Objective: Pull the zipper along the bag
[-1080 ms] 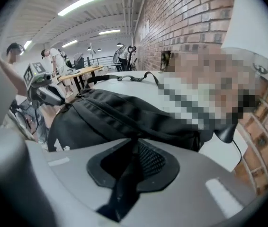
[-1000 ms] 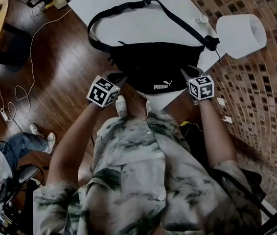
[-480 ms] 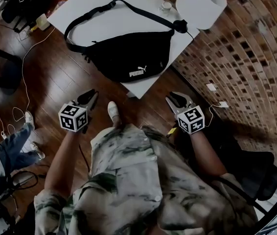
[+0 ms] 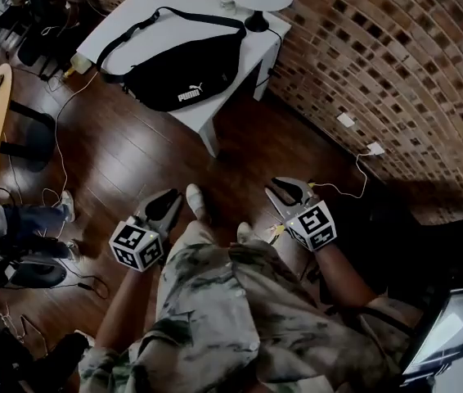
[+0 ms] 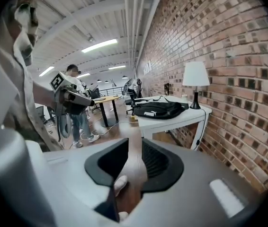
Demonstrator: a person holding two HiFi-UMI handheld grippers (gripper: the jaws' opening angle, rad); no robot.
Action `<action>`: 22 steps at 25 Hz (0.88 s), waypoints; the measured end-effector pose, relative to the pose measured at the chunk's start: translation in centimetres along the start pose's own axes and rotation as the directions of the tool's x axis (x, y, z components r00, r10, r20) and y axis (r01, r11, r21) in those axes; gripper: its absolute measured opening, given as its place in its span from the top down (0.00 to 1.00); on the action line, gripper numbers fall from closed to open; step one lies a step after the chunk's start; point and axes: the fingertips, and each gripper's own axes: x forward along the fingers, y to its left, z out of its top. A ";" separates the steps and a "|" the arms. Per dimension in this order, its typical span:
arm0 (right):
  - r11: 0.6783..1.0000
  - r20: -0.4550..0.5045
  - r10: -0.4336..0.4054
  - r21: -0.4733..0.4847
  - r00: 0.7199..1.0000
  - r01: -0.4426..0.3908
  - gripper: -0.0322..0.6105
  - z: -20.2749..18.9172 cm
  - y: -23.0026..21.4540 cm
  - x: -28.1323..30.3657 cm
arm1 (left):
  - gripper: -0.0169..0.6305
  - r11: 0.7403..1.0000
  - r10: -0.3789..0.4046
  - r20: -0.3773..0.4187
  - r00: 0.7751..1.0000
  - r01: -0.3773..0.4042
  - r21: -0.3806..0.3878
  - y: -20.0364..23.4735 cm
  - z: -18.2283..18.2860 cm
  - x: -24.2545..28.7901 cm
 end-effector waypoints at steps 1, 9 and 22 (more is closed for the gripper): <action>1.000 0.018 0.006 -0.013 1.000 -0.005 0.81 0.3 1.1 -1.0 | 0.86 0.999 -0.015 -0.011 1.000 0.015 0.037 -1.6 0.0 -0.8; 0.991 0.123 0.054 -0.131 0.991 -0.038 0.81 3.3 9.6 -5.6 | 0.86 0.955 -0.140 -0.002 0.990 0.135 0.264 -10.5 1.2 -5.8; 0.988 0.208 0.048 -0.151 0.977 -0.016 0.81 6.3 26.6 -8.0 | 0.86 0.958 -0.234 0.065 0.970 0.219 0.183 -11.0 -3.5 -20.1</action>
